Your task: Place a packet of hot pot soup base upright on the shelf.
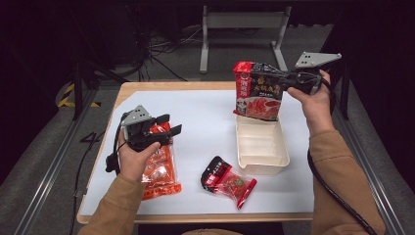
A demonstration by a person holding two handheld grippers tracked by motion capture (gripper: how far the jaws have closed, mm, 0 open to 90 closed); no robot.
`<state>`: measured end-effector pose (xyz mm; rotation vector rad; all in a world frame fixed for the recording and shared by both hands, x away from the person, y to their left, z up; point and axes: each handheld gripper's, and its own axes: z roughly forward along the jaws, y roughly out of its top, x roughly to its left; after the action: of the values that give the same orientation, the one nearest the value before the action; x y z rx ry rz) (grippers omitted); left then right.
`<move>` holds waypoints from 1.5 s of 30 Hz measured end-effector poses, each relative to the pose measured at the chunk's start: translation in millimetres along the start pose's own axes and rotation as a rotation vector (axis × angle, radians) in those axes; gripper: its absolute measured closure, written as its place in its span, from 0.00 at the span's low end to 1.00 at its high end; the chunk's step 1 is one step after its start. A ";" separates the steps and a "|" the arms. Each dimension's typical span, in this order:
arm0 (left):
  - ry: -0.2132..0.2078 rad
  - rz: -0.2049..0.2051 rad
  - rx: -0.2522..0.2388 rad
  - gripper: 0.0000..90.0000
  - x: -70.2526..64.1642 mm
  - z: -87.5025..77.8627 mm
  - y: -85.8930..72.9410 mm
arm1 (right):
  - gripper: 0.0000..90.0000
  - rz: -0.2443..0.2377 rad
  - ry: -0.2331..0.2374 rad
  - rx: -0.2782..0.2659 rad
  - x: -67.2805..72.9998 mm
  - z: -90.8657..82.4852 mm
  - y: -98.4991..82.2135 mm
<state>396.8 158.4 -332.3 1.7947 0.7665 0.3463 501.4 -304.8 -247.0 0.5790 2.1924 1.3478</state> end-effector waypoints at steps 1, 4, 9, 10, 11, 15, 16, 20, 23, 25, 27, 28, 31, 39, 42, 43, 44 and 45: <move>0.002 0.000 0.000 0.43 0.1 -0.1 -0.1 | 0.88 -0.001 0.001 0.000 -0.8 0.4 -1.5; 0.003 -0.001 -0.001 0.43 0.3 0.1 -0.3 | 0.88 -0.013 0.009 0.003 -2.3 2.1 -6.0; 0.007 0.003 0.005 0.42 0.9 0.8 -1.4 | 0.88 -0.025 0.024 0.006 -3.2 5.2 -12.4; 0.005 -0.004 0.006 0.42 1.4 1.7 -2.3 | 0.88 -0.026 0.028 0.003 -3.7 5.9 -14.0; 0.006 -0.003 0.008 0.42 1.7 1.7 -2.4 | 0.88 -0.027 0.033 0.000 -3.9 7.2 -16.7; 0.007 -0.006 0.005 0.42 2.5 0.6 -2.5 | 0.88 -0.027 0.039 0.016 -3.1 11.8 -21.4; 0.007 -0.007 0.002 0.42 2.6 0.5 -2.6 | 0.88 -0.029 0.042 0.017 -2.9 12.8 -22.4; 0.010 -0.008 0.005 0.42 3.1 -0.3 -3.0 | 0.87 -0.020 0.039 0.014 -3.0 14.3 -26.2; 0.011 -0.012 0.005 0.41 3.5 -0.6 -3.3 | 0.87 -0.014 0.041 0.021 -3.1 15.1 -30.4; 0.010 -0.011 0.006 0.41 4.1 -0.9 -3.5 | 0.86 -0.012 0.043 0.022 -2.6 16.2 -33.1; 0.010 -0.011 0.005 0.41 4.4 -1.2 -4.0 | 0.86 -0.008 0.047 0.026 -1.7 17.1 -35.2; 0.009 -0.013 0.005 0.41 4.5 -1.2 -4.2 | 0.86 -0.009 0.049 0.035 -0.8 18.3 -38.5; 0.011 -0.012 0.008 0.40 5.3 -1.3 -4.9 | 0.85 0.000 0.051 0.048 -0.6 19.7 -43.6; 0.008 -0.018 0.010 0.39 6.8 -0.5 -6.4 | 0.84 0.058 0.050 0.045 -2.6 17.7 -62.2; 0.005 -0.021 0.016 0.38 6.8 0.5 -7.2 | 0.83 0.081 0.050 0.056 -2.3 16.1 -67.5; 0.005 -0.021 0.016 0.37 6.8 0.5 -7.2 | 0.83 0.081 0.050 0.056 -2.3 16.1 -67.5; 0.004 -0.016 0.020 0.37 7.0 0.7 -7.2 | 0.84 0.091 0.046 0.057 -2.6 15.3 -69.5; 0.004 -0.016 0.021 0.37 6.7 1.1 -7.5 | 0.84 0.096 0.041 0.058 -2.7 14.8 -71.1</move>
<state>399.9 163.4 -340.5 1.8071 0.7898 0.3323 505.8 -326.0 -316.3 0.6916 2.2689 1.3600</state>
